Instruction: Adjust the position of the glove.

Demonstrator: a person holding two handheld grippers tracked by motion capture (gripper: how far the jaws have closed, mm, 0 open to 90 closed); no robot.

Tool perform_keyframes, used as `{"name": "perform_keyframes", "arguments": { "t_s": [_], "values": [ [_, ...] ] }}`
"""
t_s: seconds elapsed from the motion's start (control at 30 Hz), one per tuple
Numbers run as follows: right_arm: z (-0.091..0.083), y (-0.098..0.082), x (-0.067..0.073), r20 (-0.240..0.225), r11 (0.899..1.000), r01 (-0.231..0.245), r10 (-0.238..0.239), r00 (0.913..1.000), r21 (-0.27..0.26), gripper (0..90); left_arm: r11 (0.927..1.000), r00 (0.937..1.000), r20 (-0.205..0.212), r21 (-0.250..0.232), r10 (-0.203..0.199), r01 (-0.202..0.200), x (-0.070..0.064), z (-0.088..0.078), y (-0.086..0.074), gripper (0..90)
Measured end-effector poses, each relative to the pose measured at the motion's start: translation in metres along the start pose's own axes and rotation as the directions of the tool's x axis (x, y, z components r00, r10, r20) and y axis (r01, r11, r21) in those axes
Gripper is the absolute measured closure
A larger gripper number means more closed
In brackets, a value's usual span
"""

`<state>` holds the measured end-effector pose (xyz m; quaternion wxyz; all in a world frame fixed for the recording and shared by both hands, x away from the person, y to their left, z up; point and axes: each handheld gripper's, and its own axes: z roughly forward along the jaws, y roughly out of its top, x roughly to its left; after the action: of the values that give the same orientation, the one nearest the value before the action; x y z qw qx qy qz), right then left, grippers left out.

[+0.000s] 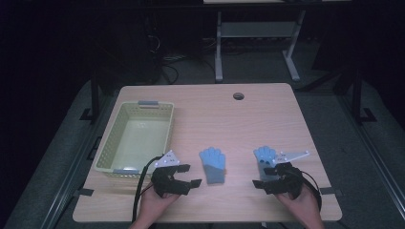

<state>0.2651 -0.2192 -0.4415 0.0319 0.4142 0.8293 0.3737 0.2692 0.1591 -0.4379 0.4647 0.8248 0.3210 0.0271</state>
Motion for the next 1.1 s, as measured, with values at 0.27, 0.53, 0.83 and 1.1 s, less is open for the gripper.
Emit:
{"name": "perform_keyframes", "arguments": {
  "t_s": [0.27,0.53,0.83,1.1],
  "values": [
    [-0.003,0.0,-0.001,0.009,1.0,0.011,-0.011,0.9999,-0.006,27.4,1.0,1.0,0.008,-0.002,-0.004,0.004,-0.001,0.001,0.0,25.2],
    [-0.007,0.007,-0.003,0.06,0.999,0.037,-0.037,0.9975,0.015,26.9,1.0,0.9999,-0.014,-0.006,0.007,-0.007,-0.001,-0.002,-0.001,24.6],
    [-0.019,0.027,-0.015,0.081,0.999,0.03,-0.033,0.9961,0.041,29.4,0.9995,0.9998,-0.017,-0.032,-0.008,0.007,0.002,-0.008,0.0,23.8],
    [-0.012,0.046,-0.032,0.1,0.995,0.025,-0.035,0.9944,0.097,33.3,0.9986,0.9999,-0.002,-0.05,-0.014,0.014,0.002,-0.008,0.0,23.6]
  ]
}}
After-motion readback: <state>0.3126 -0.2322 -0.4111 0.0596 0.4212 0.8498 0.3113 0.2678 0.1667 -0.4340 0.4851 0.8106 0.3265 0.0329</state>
